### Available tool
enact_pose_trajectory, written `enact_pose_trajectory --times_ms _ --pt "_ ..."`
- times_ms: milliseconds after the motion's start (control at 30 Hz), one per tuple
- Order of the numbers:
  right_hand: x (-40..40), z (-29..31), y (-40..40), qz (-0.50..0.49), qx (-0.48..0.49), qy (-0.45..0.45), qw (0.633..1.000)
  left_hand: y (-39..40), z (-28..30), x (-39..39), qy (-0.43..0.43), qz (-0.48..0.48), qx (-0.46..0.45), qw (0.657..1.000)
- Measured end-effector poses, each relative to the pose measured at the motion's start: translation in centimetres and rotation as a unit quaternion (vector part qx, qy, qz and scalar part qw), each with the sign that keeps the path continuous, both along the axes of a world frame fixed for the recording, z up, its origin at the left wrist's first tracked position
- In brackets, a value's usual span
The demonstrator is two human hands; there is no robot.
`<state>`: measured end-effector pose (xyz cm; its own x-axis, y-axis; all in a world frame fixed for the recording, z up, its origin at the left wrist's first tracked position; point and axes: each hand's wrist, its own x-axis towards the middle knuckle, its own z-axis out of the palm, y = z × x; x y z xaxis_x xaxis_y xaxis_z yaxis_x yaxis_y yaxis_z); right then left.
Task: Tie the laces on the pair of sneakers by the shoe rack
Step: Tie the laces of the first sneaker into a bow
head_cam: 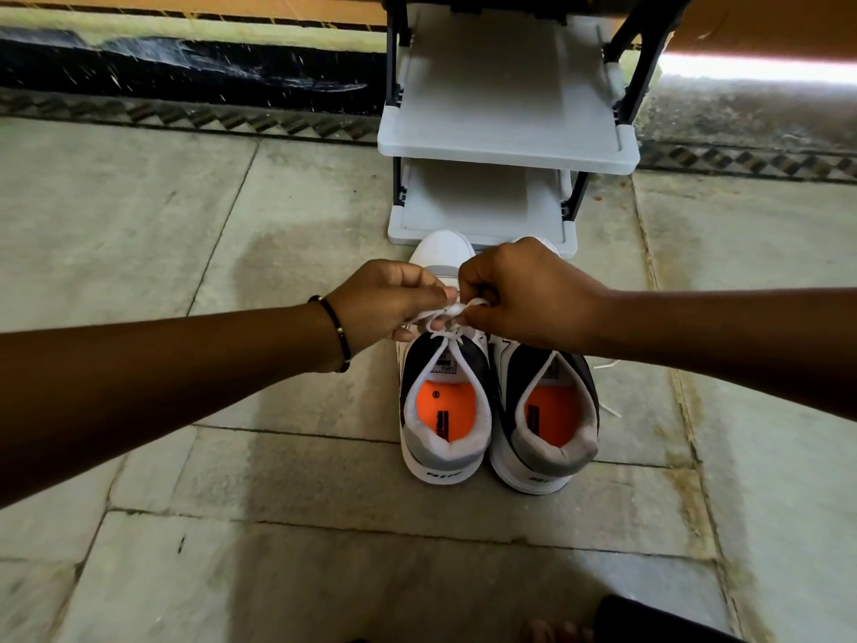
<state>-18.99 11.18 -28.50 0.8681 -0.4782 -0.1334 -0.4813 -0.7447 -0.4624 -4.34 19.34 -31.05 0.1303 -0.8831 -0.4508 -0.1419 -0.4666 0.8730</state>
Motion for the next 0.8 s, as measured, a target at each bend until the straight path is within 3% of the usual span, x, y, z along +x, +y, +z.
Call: enact_pose_trajectory --times_ms 267,367,533,800 --pt "-0.7 0.4 0.7 -0.012 -0.017 0.011 1.0 -0.3 0.1 0.4 -0.126 -0.031 -0.055 0.99" --pt "-1.2 0.6 1.2 -0.053 0.043 0.037 0.997 0.0 -0.2 0.8 -0.135 -0.013 -0.037 0.99" --pt "-2.2 0.1 1.0 -0.128 0.179 0.075 0.973 0.5 -0.8 1.4 -0.077 0.051 0.063 0.994" --pt "-2.9 -0.8 1.5 -0.21 0.323 0.066 0.92 0.4 -1.4 2.2 -0.126 0.055 0.111 0.984"
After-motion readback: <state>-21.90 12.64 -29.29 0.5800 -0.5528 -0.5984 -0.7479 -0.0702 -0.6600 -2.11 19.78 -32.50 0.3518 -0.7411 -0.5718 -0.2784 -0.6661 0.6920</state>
